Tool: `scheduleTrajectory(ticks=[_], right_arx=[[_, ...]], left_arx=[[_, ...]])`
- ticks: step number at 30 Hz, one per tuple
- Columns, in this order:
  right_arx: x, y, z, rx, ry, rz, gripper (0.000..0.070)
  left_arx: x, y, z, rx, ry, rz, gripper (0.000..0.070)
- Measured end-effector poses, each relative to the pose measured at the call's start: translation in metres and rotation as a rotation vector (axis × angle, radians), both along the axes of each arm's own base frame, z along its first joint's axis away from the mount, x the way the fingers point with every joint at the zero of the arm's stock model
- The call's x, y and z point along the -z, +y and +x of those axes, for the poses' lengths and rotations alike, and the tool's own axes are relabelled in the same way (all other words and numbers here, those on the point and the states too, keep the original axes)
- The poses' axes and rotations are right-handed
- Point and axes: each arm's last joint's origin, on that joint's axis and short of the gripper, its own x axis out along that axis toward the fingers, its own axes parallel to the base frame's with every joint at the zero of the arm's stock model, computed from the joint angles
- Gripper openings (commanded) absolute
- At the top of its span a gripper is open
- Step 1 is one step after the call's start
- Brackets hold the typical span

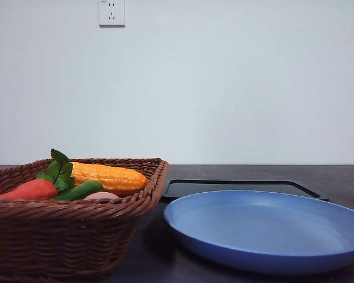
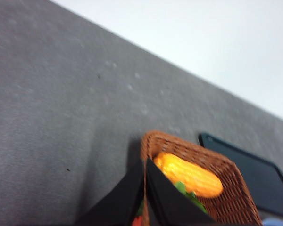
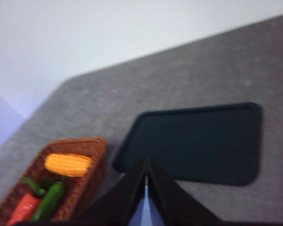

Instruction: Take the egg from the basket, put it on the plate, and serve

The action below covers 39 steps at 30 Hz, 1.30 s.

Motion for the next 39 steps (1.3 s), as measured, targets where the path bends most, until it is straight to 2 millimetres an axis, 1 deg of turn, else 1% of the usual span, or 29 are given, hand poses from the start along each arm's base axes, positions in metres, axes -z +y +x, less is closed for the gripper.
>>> scheduleTrajectory(ticks=[3,7,9,12,15,18,19,21,24,25,26,33,35,36,37,39], right_arx=[[-0.007,0.000,0.008,0.027,0.096,-0.028,0.0000],[-0.008,0.000,0.022,0.023,0.215,-0.057,0.0000],[-0.008,0.000,0.028,0.014,0.260,-0.079,0.0000],[-0.006,0.001,0.034,-0.011,0.336,-0.099,0.0000],[-0.002,0.003,0.037,-0.064,0.417,-0.112,0.0000],[0.009,0.005,0.038,-0.099,0.519,-0.132,0.0000],[0.012,0.006,0.038,-0.105,0.550,-0.137,0.0014],[0.017,0.006,0.039,-0.114,0.594,-0.145,0.0087],[0.020,0.008,0.042,-0.127,0.612,-0.152,0.0253],[0.022,0.010,0.044,-0.136,0.620,-0.155,0.0288],[0.023,0.011,0.045,-0.145,0.628,-0.159,0.0304],[0.037,0.022,0.054,-0.156,0.671,-0.221,0.0304],[0.043,0.024,0.056,-0.151,0.693,-0.242,0.0304],[0.046,0.025,0.058,-0.149,0.706,-0.252,0.0303],[0.048,0.026,0.059,-0.146,0.715,-0.259,0.0302],[0.053,0.027,0.063,-0.147,0.733,-0.265,0.0294]], left_arx=[[-0.022,-0.002,0.007,0.060,0.019,0.030,0.0000],[-0.047,-0.004,0.018,0.147,0.054,0.047,0.0000],[-0.056,-0.007,0.024,0.198,0.088,0.046,0.0000],[-0.063,-0.011,0.034,0.267,0.174,0.039,0.0000],[-0.062,-0.018,0.044,0.346,0.257,0.034,0.0000],[-0.056,-0.027,0.050,0.429,0.315,0.030,0.0000],[-0.055,-0.030,0.051,0.449,0.326,0.031,0.0000],[-0.052,-0.036,0.053,0.490,0.343,0.033,0.0000],[-0.050,-0.044,0.056,0.538,0.357,0.040,0.0000],[-0.049,-0.047,0.057,0.552,0.357,0.043,0.0000],[-0.049,-0.049,0.058,0.564,0.355,0.045,0.0000],[-0.050,-0.060,0.059,0.624,0.331,0.055,0.0000],[-0.050,-0.062,0.059,0.630,0.332,0.056,0.0012],[-0.049,-0.062,0.059,0.633,0.333,0.057,0.0027],[-0.049,-0.062,0.059,0.635,0.333,0.057,0.0060],[-0.049,-0.062,0.059,0.636,0.333,0.057,0.0154]])
